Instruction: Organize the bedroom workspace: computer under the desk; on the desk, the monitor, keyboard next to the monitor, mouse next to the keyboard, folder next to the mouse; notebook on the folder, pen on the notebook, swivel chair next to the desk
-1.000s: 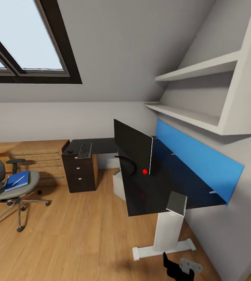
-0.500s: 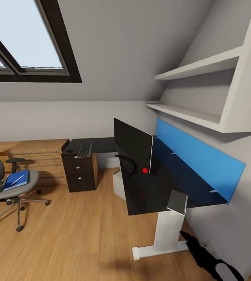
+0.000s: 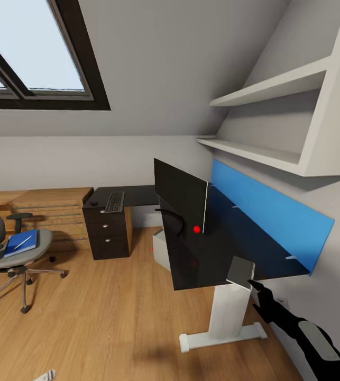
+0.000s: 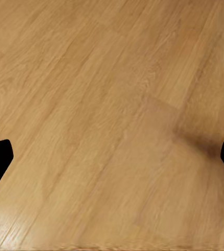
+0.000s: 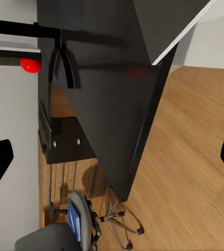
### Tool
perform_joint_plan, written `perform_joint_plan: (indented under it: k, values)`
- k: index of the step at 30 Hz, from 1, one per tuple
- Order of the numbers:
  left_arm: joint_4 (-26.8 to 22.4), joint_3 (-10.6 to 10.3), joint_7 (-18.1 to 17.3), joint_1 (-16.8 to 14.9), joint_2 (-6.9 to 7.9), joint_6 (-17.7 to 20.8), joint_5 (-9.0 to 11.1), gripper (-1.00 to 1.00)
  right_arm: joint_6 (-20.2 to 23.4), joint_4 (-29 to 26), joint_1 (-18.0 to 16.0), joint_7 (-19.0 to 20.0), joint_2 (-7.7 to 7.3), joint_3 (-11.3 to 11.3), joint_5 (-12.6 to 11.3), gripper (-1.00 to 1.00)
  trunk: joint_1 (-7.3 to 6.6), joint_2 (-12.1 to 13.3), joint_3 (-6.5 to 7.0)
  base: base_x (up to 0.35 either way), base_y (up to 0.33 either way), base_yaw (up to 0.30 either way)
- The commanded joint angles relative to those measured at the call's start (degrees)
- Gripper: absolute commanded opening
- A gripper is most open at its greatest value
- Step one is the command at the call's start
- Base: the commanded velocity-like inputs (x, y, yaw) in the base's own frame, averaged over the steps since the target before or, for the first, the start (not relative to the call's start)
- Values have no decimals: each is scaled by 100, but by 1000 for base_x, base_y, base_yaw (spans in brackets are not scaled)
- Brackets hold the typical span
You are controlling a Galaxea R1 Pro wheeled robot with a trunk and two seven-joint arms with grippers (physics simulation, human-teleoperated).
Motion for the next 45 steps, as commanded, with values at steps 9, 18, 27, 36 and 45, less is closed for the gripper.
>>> perform_joint_plan:
  k: [9, 18, 27, 36, 45]
  values:
    - [-2181, -4, 68, 3, -11, 2730, 410, 100, 56, -8, -25, 20, -21, -31, -27, 100, 199, -368, -169, 0, 0, 0]
    - [-1662, -21, 47, -887, -22, 3566, 1189, 100, 36, 10, -27, 44, -20, -56, -31, 100, 397, -729, -331, 0, 0, 0]
    - [-1515, -45, 9, -956, -13, 3585, 1170, 100, 3, 14, -27, 56, -61, -138, -23, 100, 595, -1090, -492, 0, 0, 0]
    - [-2274, -36, 22, -958, -7, 3620, 1132, 100, 0, -12, -27, 125, -226, -162, -22, 100, 792, -1451, -654, 0, 0, 0]
    - [-2831, -29, 24, -959, -12, 3641, 880, 100, -5, -12, -27, 131, -411, -424, -22, 100, 990, -1812, -815, 0, 0, 0]
